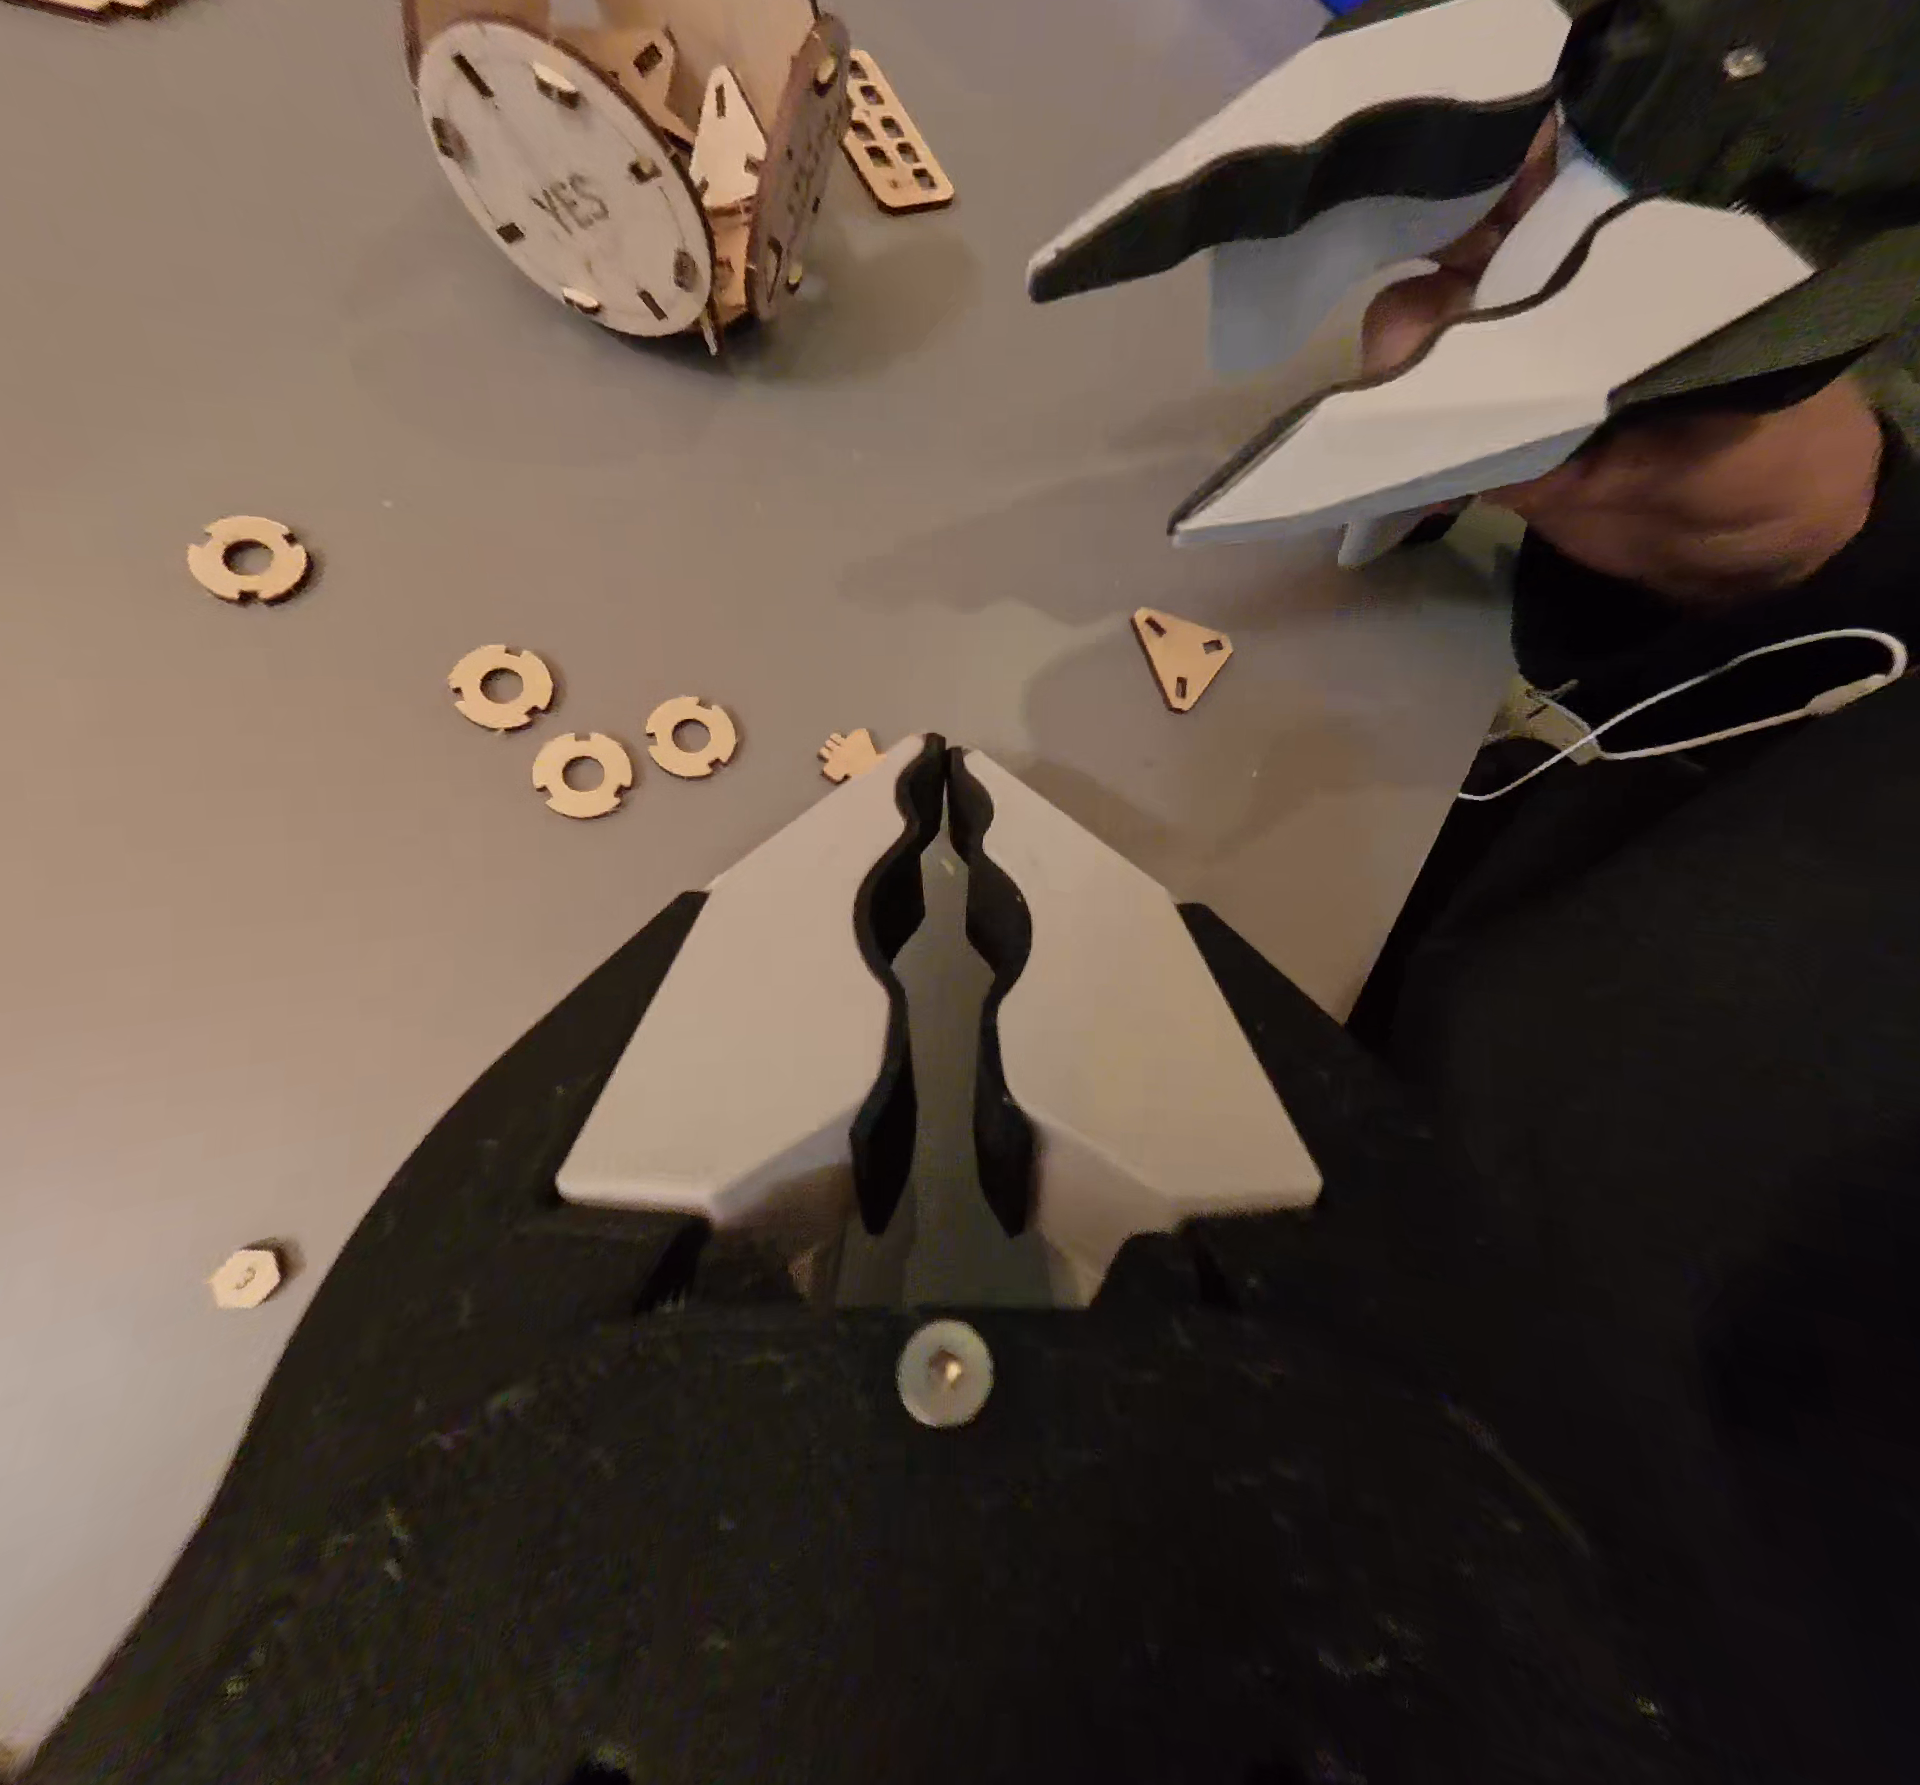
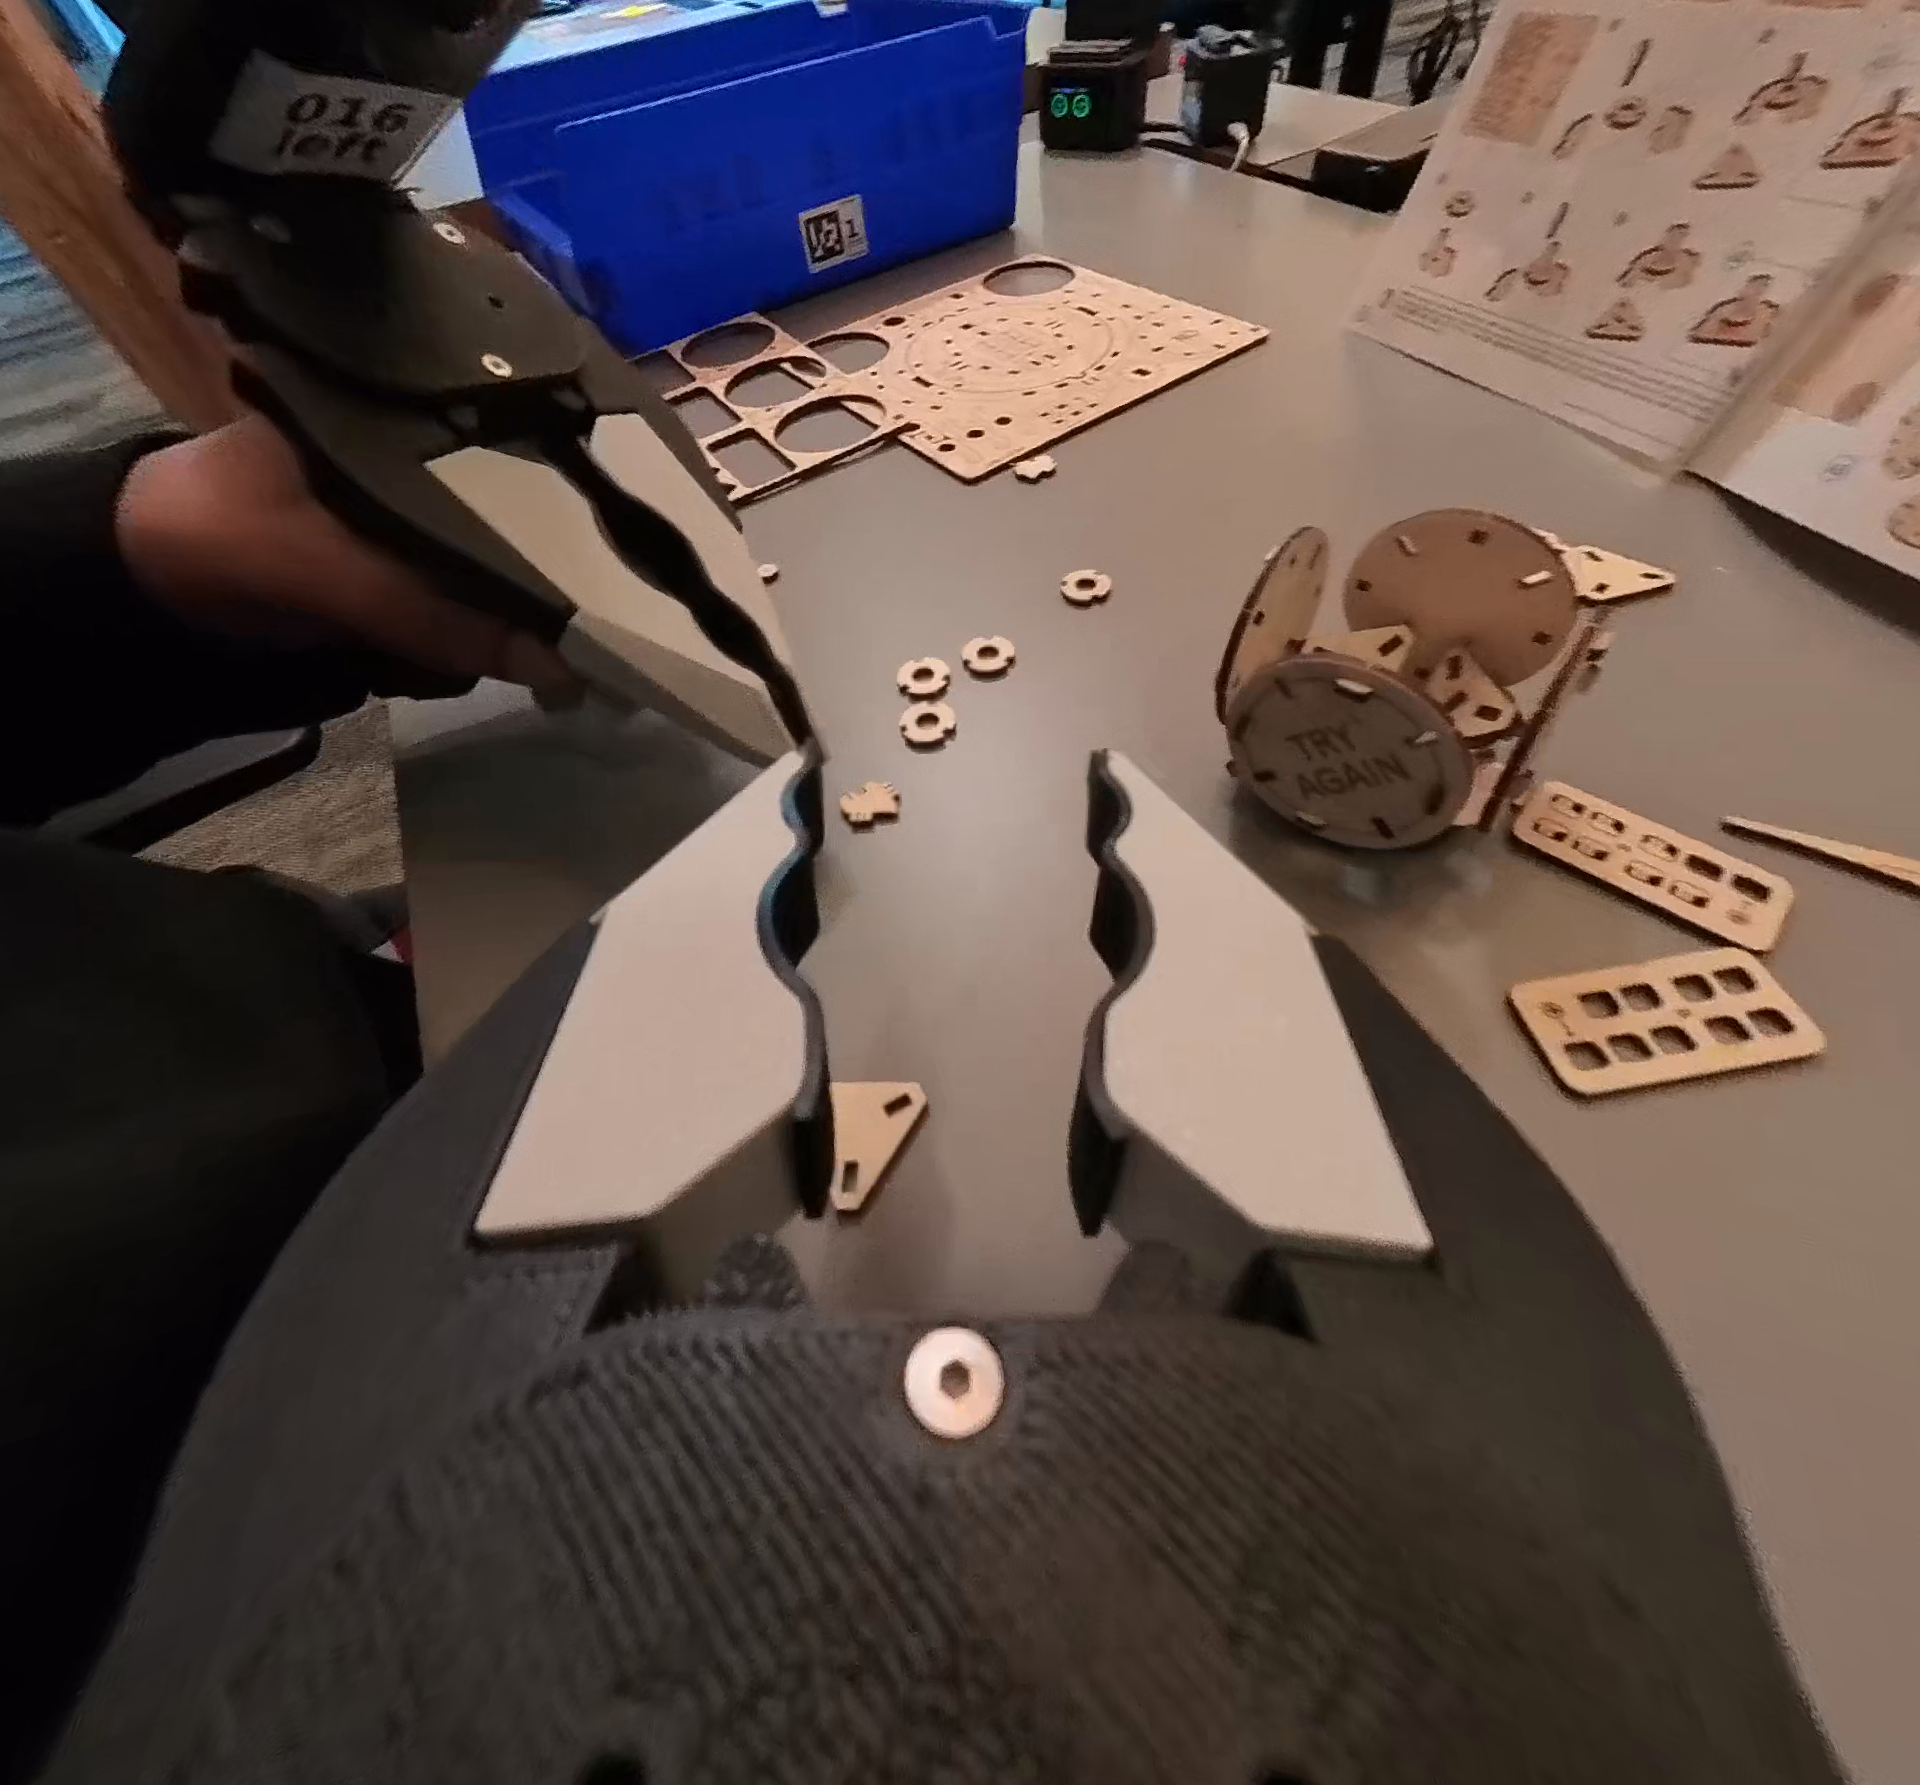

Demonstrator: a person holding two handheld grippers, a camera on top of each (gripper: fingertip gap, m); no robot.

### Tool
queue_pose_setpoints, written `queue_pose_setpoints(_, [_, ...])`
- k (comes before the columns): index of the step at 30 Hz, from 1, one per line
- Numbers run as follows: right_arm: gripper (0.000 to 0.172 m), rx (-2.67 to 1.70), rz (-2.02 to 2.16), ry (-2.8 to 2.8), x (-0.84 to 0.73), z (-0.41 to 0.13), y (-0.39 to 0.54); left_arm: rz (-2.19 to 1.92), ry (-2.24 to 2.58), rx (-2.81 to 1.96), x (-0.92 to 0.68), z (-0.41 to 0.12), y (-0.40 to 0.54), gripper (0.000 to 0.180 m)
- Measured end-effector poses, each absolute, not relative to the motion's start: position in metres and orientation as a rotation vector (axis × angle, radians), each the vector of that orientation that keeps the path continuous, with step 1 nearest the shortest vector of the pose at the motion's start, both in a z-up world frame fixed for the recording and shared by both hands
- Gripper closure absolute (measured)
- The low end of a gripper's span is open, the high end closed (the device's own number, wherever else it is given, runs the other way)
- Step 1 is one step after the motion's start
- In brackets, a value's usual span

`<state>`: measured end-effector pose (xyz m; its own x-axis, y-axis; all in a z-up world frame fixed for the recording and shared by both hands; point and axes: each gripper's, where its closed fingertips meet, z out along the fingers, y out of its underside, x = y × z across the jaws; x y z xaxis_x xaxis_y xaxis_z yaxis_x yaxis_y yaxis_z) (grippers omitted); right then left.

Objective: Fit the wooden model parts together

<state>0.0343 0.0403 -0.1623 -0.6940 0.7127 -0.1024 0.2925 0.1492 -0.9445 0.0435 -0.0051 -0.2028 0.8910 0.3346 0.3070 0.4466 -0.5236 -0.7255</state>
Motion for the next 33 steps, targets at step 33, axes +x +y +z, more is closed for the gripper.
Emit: queue_pose_setpoints(33, [0.145,0.164,1.232,-2.237,0.067,-0.17,0.017,-0.686,-0.463,-1.971,0.064,-0.168,0.006,0.166])
